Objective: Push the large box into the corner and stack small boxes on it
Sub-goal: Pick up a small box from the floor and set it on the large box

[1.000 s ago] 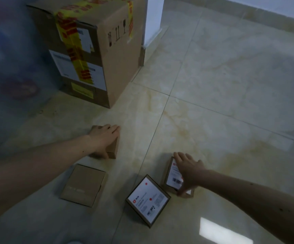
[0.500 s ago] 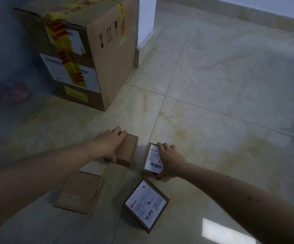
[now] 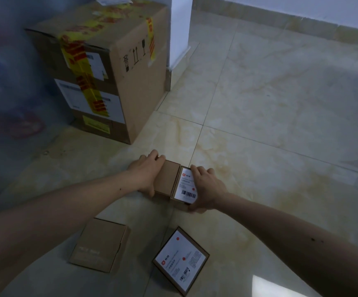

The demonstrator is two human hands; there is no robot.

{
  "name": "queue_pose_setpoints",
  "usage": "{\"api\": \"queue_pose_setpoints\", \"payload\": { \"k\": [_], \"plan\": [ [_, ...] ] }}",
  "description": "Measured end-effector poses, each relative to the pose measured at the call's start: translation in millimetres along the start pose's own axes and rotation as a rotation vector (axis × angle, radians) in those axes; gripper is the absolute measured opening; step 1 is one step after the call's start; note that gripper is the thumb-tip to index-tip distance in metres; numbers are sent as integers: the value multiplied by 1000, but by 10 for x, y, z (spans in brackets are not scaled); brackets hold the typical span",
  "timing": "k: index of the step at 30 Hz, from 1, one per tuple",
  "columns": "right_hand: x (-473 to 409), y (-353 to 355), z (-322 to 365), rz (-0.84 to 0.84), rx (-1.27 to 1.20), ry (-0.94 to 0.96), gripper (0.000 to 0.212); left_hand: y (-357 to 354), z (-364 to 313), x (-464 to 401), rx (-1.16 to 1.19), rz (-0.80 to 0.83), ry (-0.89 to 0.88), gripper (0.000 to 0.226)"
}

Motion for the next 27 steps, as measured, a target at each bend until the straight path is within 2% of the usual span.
{"api": "queue_pose_setpoints", "payload": {
  "k": [6,18,27],
  "plan": [
    [-54,596,-17,-85,20,-1,118,590,46,-46,-10,-85,-2,109],
    [-9,2502,144,-312,102,-13,113,2398,211,-32,53,-336,14,107],
    [-447,3601,784,-463,85,50,114,3620,943,178,8,-456,51,106]
  ]
}}
Point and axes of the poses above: each hand's wrist, its own x-axis away from the middle knuckle, its own y-axis out of the back of the hand, z = x × y, the point moved 2 cm from there along -x, towards the middle knuckle, and after that the axes turned 4 degrees about -y, right-handed, at the moved point
